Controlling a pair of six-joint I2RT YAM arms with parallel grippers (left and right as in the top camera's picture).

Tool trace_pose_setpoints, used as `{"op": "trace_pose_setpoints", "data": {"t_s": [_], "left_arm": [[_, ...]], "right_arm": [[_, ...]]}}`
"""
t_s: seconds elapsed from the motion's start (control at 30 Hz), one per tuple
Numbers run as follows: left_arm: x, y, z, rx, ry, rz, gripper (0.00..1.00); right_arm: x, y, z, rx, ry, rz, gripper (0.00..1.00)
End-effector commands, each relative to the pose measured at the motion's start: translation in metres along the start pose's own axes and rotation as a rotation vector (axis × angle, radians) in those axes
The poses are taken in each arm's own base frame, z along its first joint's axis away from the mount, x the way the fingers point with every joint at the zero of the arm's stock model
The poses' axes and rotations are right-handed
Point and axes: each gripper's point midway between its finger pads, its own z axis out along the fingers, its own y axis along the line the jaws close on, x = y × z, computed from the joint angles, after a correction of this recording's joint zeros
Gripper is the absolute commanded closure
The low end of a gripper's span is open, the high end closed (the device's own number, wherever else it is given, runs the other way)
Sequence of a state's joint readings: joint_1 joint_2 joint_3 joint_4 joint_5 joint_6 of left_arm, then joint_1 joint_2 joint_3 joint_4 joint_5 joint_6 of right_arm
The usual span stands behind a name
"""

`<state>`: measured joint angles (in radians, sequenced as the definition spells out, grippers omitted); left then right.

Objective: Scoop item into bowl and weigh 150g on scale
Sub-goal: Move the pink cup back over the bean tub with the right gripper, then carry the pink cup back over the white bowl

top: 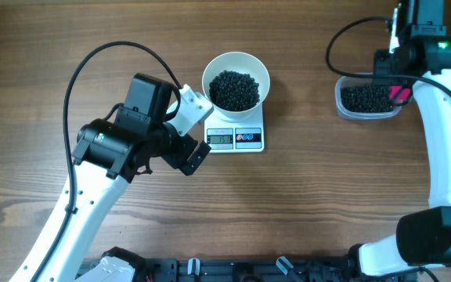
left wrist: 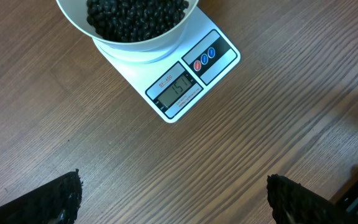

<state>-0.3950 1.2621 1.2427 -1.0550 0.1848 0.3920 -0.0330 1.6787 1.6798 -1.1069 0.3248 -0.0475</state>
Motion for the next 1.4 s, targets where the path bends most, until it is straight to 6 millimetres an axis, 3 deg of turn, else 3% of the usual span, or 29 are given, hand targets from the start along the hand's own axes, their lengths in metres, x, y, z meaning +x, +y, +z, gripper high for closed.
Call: {"op": "trace_pose_setpoints", "data": {"t_s": [0.0,0.27,0.37,0.47,0.53,0.63,0.77,0.87,1.07,1.2,1.37], "left_arm": [[0.001,-0.001,0.0,0.009,-0.003,0.014,0.0],[0.001,-0.001,0.0,0.009,-0.003,0.014,0.0],[0.001,-0.001,0.0,0.009,-0.003,0.014,0.0],[0.001,-0.001,0.0,0.009,-0.003,0.014,0.0],[0.001,-0.001,0.0,0.009,-0.003,0.014,0.0],[0.001,-0.001,0.0,0.009,-0.003,0.014,0.0],[0.001,-0.001,0.0,0.01,-0.003,0.015,0.0],[0.001,-0.001,0.0,0.009,-0.003,0.014,0.0],[0.001,-0.001,0.0,0.009,-0.003,0.014,0.0],[0.001,-0.001,0.0,0.009,-0.003,0.014,0.0],[0.001,-0.001,0.0,0.009,-0.003,0.014,0.0]], "right_arm": [[-0.006,-0.008,0.0,0.055,-0.016,-0.008,0.96],[-0.012,0.003,0.0,-0.01,-0.042,-0.014,0.96],[-0.018,0.058,-0.01,-0.328,-0.107,-0.207,0.96],[-0.047,0.099,-0.036,-0.594,-0.269,-0.204,0.96],[-0.062,0.107,-0.046,-0.654,-0.341,-0.192,0.96],[-0.066,0.116,-0.056,-0.731,-0.372,-0.193,0.96],[-0.063,0.156,-0.113,-1.093,-0.509,-0.325,0.96],[-0.052,0.194,-0.132,-1.133,-0.539,-0.462,0.96],[-0.037,0.24,-0.128,-0.941,-0.544,-0.673,0.96],[-0.028,0.262,-0.099,-0.783,-0.498,-0.808,0.96],[-0.019,0.281,-0.073,-0.793,-0.449,-0.875,0.96]]}}
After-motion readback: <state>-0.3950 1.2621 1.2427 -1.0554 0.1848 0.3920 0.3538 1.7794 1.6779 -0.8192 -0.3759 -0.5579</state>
